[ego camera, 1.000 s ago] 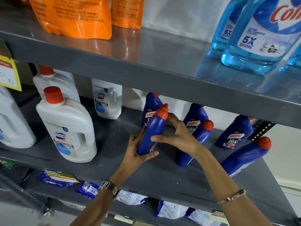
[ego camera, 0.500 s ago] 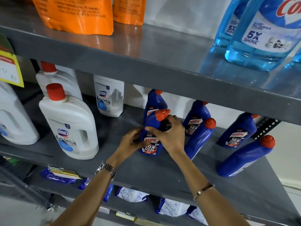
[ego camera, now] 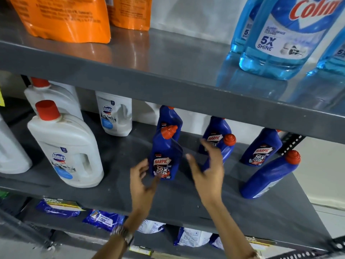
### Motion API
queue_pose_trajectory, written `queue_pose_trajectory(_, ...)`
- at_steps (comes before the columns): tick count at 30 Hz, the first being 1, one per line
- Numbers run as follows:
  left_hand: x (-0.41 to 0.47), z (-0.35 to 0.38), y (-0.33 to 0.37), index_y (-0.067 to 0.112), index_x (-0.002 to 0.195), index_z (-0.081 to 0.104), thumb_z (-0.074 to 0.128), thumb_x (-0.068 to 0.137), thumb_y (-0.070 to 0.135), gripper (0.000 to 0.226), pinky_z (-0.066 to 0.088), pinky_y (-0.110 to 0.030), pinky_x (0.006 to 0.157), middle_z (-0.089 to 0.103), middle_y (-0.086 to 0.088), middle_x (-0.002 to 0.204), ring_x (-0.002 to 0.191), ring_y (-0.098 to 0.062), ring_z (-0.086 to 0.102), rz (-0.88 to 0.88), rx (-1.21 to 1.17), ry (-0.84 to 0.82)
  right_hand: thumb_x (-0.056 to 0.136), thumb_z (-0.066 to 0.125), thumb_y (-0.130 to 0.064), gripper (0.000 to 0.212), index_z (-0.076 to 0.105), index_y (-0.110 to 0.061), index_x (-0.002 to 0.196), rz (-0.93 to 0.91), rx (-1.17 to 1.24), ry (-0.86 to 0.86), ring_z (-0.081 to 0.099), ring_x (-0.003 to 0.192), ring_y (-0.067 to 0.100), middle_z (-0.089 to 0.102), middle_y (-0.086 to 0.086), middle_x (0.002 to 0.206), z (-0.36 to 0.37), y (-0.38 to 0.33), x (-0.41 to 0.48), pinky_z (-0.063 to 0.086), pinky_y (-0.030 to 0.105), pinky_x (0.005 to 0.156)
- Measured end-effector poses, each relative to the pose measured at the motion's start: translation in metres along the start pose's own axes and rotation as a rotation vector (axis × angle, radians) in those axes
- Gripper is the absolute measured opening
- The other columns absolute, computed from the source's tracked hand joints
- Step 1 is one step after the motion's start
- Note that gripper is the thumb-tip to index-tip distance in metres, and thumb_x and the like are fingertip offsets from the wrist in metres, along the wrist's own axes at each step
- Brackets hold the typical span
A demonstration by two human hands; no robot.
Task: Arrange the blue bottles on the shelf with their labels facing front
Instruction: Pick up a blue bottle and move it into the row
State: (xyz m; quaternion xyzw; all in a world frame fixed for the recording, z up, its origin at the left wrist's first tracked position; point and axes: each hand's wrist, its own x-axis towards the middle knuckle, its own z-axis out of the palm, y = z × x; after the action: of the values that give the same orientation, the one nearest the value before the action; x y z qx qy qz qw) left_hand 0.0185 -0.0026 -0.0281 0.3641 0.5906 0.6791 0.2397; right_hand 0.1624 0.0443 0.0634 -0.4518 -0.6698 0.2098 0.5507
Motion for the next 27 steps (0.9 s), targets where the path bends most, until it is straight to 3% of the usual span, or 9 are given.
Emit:
queue_pose_trajectory(2, -0.025, 0.018, 0.000, 0.041, 0.107, 0.052, 0.076, 0.070, 0.001, 0.060, 0.044, -0.015, 0.091, 0.057, 0.013, 0.110, 0.102, 0.001, 0.056, 0.028, 0.006, -0.041, 0.075, 0.072, -0.024, 0.049, 0.051, -0.032, 0.118, 0.087, 0.106, 0.194, 0.051, 0.110, -0.006, 0.054, -0.020, 0.117, -0.026, 0.012, 0.002, 0.042, 0.021, 0.097)
queue_pose_trajectory(4, -0.038, 0.042, 0.003, 0.038, 0.114, 0.050, 0.078, 0.070, 0.010, 0.059, 0.037, -0.006, 0.092, 0.056, 0.013, 0.116, 0.107, 0.004, 0.052, 0.049, 0.055, -0.206, 0.074, 0.075, -0.010, 0.066, 0.041, -0.028, 0.128, 0.253, 0.245, 0.184, 0.049, 0.107, -0.011, 0.050, -0.009, 0.128, -0.049, 0.022, 0.018, 0.044, 0.014, 0.091)
queue_pose_trajectory(6, -0.041, 0.069, 0.007, 0.024, 0.128, 0.043, 0.080, 0.069, 0.017, 0.071, 0.028, 0.001, 0.094, 0.049, 0.010, 0.128, 0.117, 0.001, 0.044, 0.038, 0.119, -0.388, 0.072, 0.073, 0.003, 0.082, 0.030, -0.021, 0.137, 0.359, 0.257, -0.016, 0.045, 0.117, 0.000, 0.040, 0.000, 0.140, -0.067, 0.033, 0.040, 0.043, 0.007, 0.086)
queue_pose_trajectory(8, -0.039, 0.094, 0.011, 0.012, 0.137, 0.033, 0.082, 0.065, 0.015, 0.087, 0.024, 0.000, 0.097, 0.041, 0.002, 0.136, 0.123, -0.007, 0.039, 0.005, 0.166, -0.475, 0.069, 0.073, 0.008, 0.090, 0.025, -0.017, 0.141, 0.384, 0.217, -0.261, 0.038, 0.129, 0.013, 0.037, 0.003, 0.144, -0.080, 0.044, 0.060, 0.040, 0.019, 0.098)
queue_pose_trajectory(10, -0.035, 0.114, 0.014, 0.006, 0.137, 0.030, 0.082, 0.063, 0.011, 0.091, 0.030, -0.015, 0.102, 0.042, -0.010, 0.137, 0.123, -0.019, 0.044, 0.033, 0.254, -0.457, 0.067, 0.074, 0.008, 0.087, 0.030, -0.015, 0.139, 0.385, 0.168, -0.449, 0.043, 0.129, 0.019, 0.045, 0.006, 0.141, -0.088, 0.052, 0.071, 0.040, 0.030, 0.101)
queue_pose_trajectory(12, -0.032, 0.128, 0.015, 0.005, 0.133, 0.036, 0.082, 0.064, 0.013, 0.083, 0.037, -0.023, 0.098, 0.048, -0.014, 0.133, 0.119, -0.025, 0.050, 0.048, 0.300, -0.400, 0.066, 0.075, 0.007, 0.080, 0.038, -0.014, 0.134, 0.421, 0.186, -0.523, 0.051, 0.122, 0.021, 0.054, 0.010, 0.132, -0.091, 0.056, 0.075, 0.048, 0.025, 0.090)
queue_pose_trajectory(17, -0.033, 0.142, 0.014, 0.018, 0.106, 0.059, 0.080, 0.067, 0.024, 0.045, 0.039, -0.003, 0.063, 0.070, -0.003, 0.098, 0.081, -0.009, 0.061, 0.018, 0.225, -0.237, 0.065, 0.079, 0.002, 0.079, 0.041, -0.018, 0.131, 0.433, 0.209, -0.515, 0.057, 0.112, 0.012, 0.058, 0.008, 0.126, -0.099, 0.061, 0.074, 0.053, 0.015, 0.074)
queue_pose_trajectory(24, -0.026, 0.129, 0.022, 0.021, 0.093, 0.061, 0.083, 0.064, 0.028, 0.037, 0.044, -0.008, 0.062, 0.066, 0.006, 0.081, 0.071, 0.003, 0.061, 0.128, 0.197, -0.257, 0.058, 0.085, -0.003, 0.071, 0.052, -0.040, 0.109, 0.253, 0.160, -0.498, 0.064, 0.100, 0.008, 0.066, -0.008, 0.108, -0.118, 0.043, 0.079, 0.055, 0.023, 0.084)
queue_pose_trajectory(27, -0.017, 0.125, 0.036, 0.019, 0.099, 0.061, 0.083, 0.063, 0.027, 0.042, 0.044, -0.008, 0.063, 0.066, 0.008, 0.082, 0.072, 0.001, 0.061, 0.160, 0.153, -0.316, 0.058, 0.086, -0.010, 0.068, 0.054, -0.032, 0.113, 0.181, 0.153, -0.451, 0.064, 0.095, 0.001, 0.067, -0.008, 0.105, -0.122, 0.030, 0.085, 0.054, 0.018, 0.083)
